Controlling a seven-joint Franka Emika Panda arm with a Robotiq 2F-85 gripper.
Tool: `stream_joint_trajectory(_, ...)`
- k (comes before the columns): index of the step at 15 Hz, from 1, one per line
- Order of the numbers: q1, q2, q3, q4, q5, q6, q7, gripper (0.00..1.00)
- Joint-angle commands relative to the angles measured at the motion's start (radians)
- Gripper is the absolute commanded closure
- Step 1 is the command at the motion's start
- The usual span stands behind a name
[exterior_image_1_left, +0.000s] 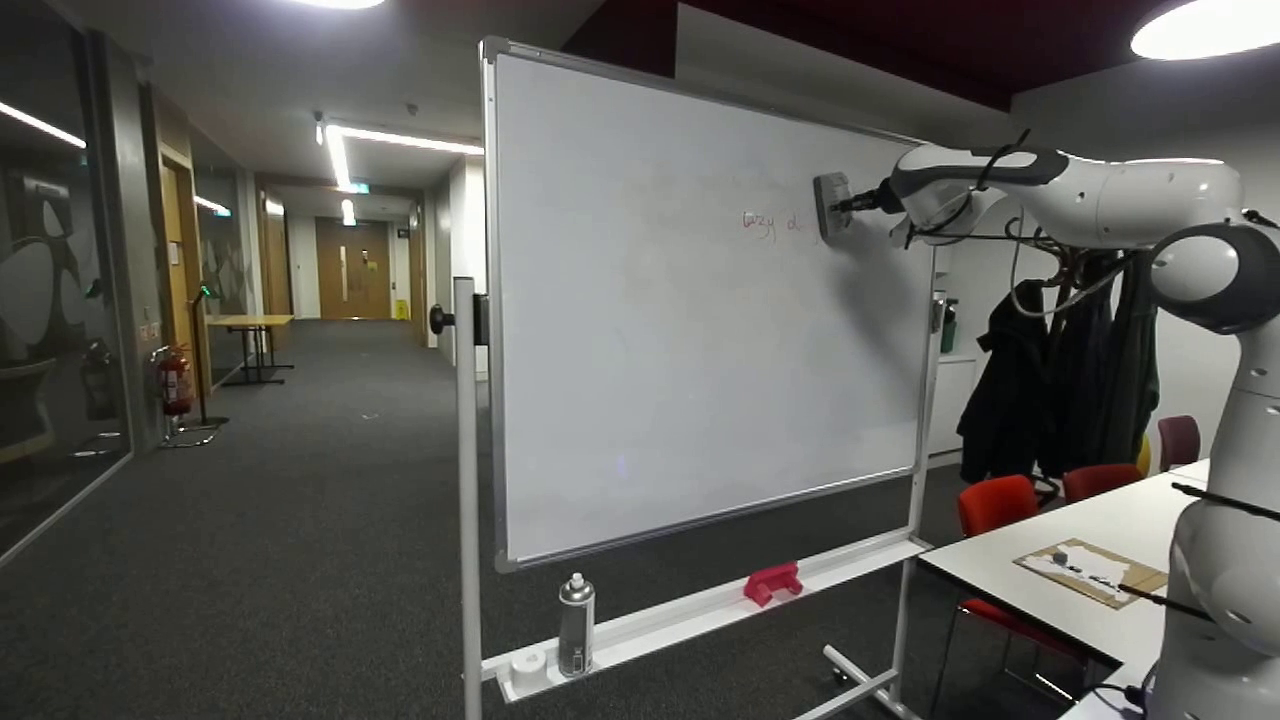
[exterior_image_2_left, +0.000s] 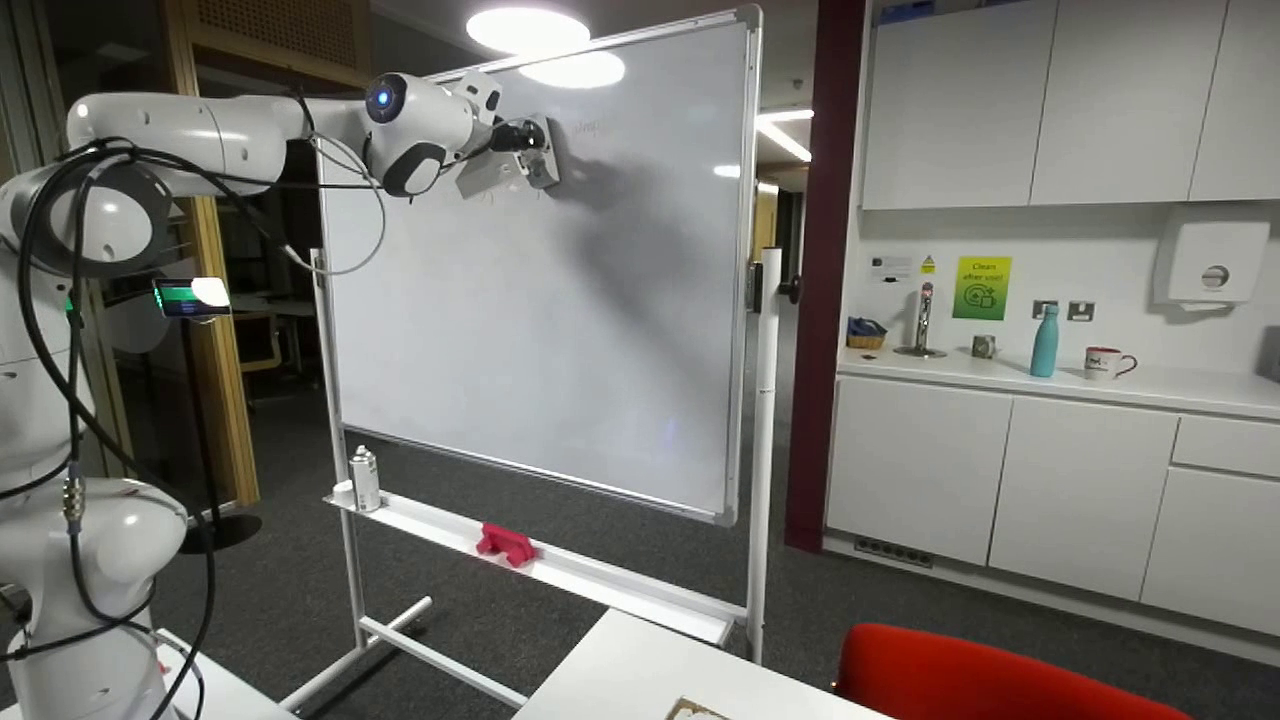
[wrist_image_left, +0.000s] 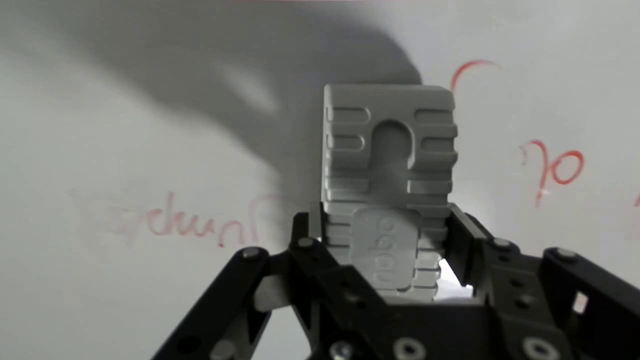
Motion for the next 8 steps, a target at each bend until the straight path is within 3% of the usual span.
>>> stream_joint_trajectory(1,-0.031,0.064,-0.078,0.097,0.107,-0.044,-0.029,0.66)
stream_joint_trajectory(8,-0.082,0.142,-0.184,0.215,0.227,-0.190,-0.016,0.66)
